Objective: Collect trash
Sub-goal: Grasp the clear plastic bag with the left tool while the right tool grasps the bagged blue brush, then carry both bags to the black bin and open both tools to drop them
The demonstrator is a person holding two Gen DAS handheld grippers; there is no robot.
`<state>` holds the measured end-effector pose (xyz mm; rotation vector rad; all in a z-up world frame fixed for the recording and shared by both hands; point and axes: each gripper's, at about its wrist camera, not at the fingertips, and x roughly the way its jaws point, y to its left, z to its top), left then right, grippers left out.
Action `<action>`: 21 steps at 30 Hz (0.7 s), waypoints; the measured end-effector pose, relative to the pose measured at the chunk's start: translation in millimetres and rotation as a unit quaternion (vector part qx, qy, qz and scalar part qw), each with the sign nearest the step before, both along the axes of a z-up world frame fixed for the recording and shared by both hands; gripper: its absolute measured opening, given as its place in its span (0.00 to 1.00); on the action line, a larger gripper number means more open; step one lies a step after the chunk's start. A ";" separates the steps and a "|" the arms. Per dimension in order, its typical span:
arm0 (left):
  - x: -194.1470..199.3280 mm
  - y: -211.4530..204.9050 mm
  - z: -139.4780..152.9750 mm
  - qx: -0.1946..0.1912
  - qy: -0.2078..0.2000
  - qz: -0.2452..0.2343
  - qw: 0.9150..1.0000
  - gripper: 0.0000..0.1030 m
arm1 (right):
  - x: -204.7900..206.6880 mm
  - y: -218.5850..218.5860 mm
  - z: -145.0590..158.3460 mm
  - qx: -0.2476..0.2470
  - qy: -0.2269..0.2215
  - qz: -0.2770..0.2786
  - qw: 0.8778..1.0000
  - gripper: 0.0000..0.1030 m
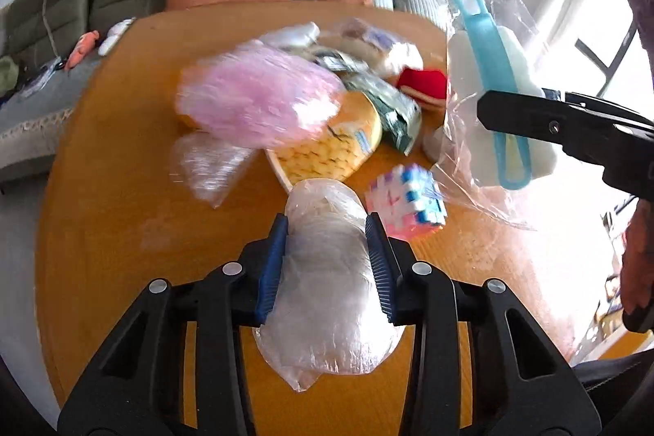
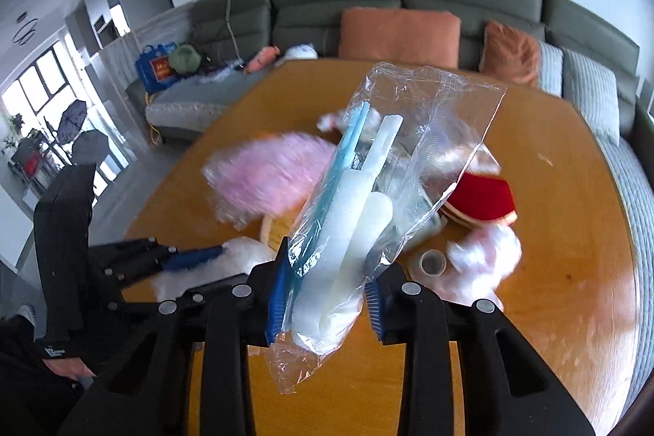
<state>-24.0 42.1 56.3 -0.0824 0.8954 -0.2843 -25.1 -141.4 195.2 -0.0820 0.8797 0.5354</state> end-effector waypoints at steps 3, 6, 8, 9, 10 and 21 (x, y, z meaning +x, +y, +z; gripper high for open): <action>-11.1 26.4 13.7 -0.011 -0.020 0.028 0.999 0.37 | -2.0 26.6 11.2 0.005 -0.007 0.027 1.000 0.33; -22.5 61.1 21.9 -0.007 -0.033 0.070 0.997 0.37 | -3.7 60.3 15.9 0.006 -0.011 0.061 0.998 0.33; -31.4 83.8 24.1 -0.006 -0.038 0.098 0.994 0.37 | -6.7 87.9 14.9 0.007 -0.009 0.088 0.996 0.33; -38.0 100.4 24.7 -0.004 -0.040 0.120 0.992 0.37 | -8.6 104.7 13.9 0.008 -0.007 0.105 0.994 0.33; -42.3 112.4 24.8 -0.002 -0.040 0.135 0.990 0.37 | -10.8 116.2 13.4 0.008 -0.007 0.116 0.993 0.33; -138.4 247.5 10.8 0.000 -0.029 0.326 0.945 0.37 | -60.3 290.6 -7.3 0.003 0.021 0.293 0.956 0.33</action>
